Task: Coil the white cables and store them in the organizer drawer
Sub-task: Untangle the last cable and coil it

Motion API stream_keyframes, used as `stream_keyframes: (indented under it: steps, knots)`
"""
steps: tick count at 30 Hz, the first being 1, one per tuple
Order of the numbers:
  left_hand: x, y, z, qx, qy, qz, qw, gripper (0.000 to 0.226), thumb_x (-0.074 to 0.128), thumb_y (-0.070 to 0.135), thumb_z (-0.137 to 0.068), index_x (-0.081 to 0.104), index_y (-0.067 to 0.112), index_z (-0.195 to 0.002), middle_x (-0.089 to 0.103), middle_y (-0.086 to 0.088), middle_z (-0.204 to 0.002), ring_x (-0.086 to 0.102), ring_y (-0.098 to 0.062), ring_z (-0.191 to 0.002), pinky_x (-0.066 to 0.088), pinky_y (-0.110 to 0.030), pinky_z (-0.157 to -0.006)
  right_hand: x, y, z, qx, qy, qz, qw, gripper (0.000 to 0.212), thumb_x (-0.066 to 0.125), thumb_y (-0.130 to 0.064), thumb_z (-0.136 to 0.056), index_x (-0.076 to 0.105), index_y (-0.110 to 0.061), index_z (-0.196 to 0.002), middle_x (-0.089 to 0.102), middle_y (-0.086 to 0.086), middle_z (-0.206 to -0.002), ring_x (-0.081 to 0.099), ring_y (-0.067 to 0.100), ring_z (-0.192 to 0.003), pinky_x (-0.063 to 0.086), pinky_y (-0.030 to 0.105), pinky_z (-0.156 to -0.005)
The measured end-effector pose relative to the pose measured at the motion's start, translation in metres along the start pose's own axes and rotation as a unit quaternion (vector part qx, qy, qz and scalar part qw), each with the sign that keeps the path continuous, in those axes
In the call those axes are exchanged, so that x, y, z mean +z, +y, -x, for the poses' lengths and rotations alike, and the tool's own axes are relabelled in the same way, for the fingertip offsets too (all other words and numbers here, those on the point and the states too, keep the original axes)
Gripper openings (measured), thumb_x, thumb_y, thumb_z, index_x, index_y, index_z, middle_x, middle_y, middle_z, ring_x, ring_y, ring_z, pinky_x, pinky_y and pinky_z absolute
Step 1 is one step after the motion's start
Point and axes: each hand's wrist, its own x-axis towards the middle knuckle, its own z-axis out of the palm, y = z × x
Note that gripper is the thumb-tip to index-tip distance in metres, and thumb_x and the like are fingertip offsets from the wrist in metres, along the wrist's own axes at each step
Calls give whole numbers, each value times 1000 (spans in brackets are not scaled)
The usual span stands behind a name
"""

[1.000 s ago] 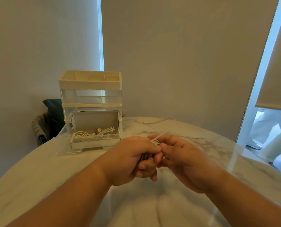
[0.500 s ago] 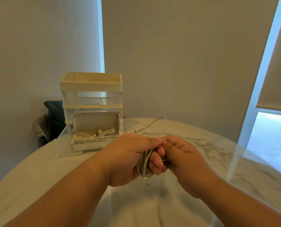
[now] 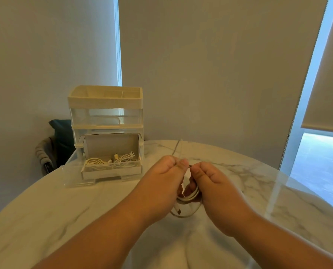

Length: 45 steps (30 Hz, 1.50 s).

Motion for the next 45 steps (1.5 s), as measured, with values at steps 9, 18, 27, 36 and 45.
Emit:
stream_keyframes:
  steps: [9,18,27,36,45]
  knots:
    - [7,-2,-8,-57,55,176,981,26,49,27,-103,62,9,-88,48,-2,-67,43,-12,-50,46,-37,-64,5,-5,-3,32,-4,-142,989,20,47,-9,-102,63,-15,-113,58,11,-83,57,21,-74,53,43,-81]
    - [-7,-8,-9,-38,-50,-12,998,24,51,37,-100,65,18,-97,57,1,-69,52,-13,-58,55,-45,-69,-11,-5,-5,-57,-6,34,998,21,54,-24,-101,64,-35,-115,66,-10,-105,61,6,-101,50,27,-90]
    - [-10,0,-2,-56,-190,34,980,16,56,25,-99,59,10,-92,44,-2,-69,40,-11,-54,47,-25,-56,-32,-13,-10,-218,-96,289,927,11,61,-28,-90,70,-35,-89,66,-19,-93,62,2,-93,47,15,-80]
    - [-11,6,-3,-61,-128,131,981,14,53,12,-100,63,4,-96,56,-2,-64,47,-12,-52,57,-30,-63,-39,-1,-24,-79,-28,69,994,30,52,-12,-101,67,-27,-80,51,-15,-60,44,9,-62,38,35,-66]
    - [-11,-3,-14,-66,5,157,985,14,53,21,-101,66,15,-97,58,-4,-70,49,-11,-54,48,-29,-56,-19,-3,-6,-28,-186,-5,982,39,72,-21,-89,58,-18,-125,73,-5,-100,70,11,-93,55,24,-80]
